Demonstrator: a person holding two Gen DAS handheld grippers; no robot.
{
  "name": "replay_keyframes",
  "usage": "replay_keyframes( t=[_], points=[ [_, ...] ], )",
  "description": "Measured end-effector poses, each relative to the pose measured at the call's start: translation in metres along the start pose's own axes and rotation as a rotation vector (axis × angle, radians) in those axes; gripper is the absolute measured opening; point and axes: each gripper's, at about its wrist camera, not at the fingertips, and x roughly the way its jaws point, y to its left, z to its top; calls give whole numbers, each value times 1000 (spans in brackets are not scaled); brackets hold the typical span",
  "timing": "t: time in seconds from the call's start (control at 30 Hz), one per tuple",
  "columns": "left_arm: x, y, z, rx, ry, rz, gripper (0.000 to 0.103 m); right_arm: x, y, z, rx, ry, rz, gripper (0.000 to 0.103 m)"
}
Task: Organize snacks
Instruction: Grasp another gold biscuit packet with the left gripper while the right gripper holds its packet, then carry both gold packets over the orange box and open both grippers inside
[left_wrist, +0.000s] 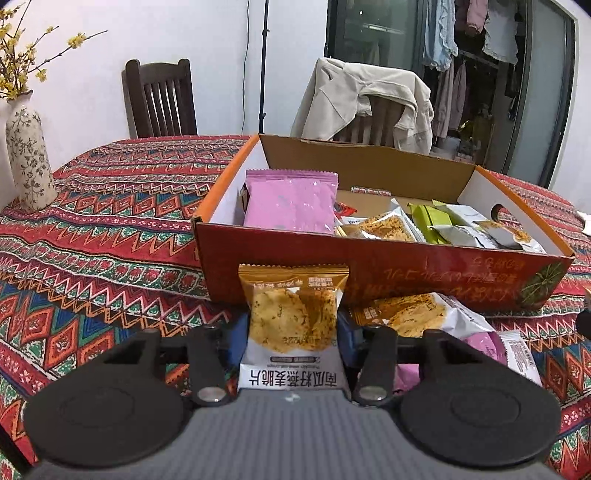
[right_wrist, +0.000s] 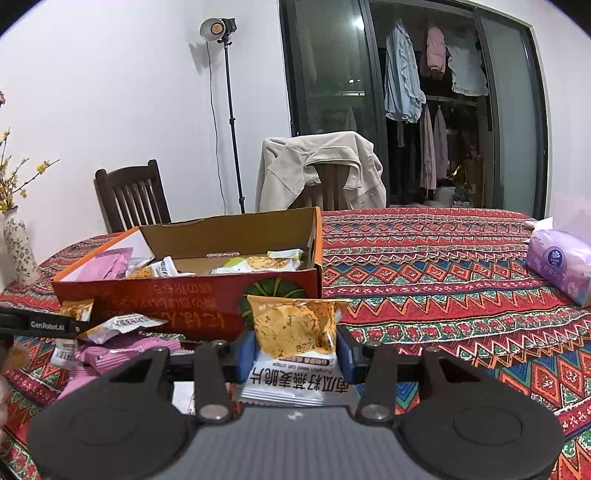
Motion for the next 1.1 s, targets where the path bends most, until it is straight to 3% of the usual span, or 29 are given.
replay_keyframes(
  t=[0.6, 0.9, 1.1],
  points=[
    [-50, 16, 8, -41, -132, -67, 47, -10, 8, 4, -24, -56, 15, 44],
    [-61, 3, 41, -12, -212, -106, 47, -26, 37, 42, -90, -110, 47, 44],
    [-59, -12, 69, 2, -272, -111, 47, -4, 58, 77, -105, -126, 54, 44]
  ],
)
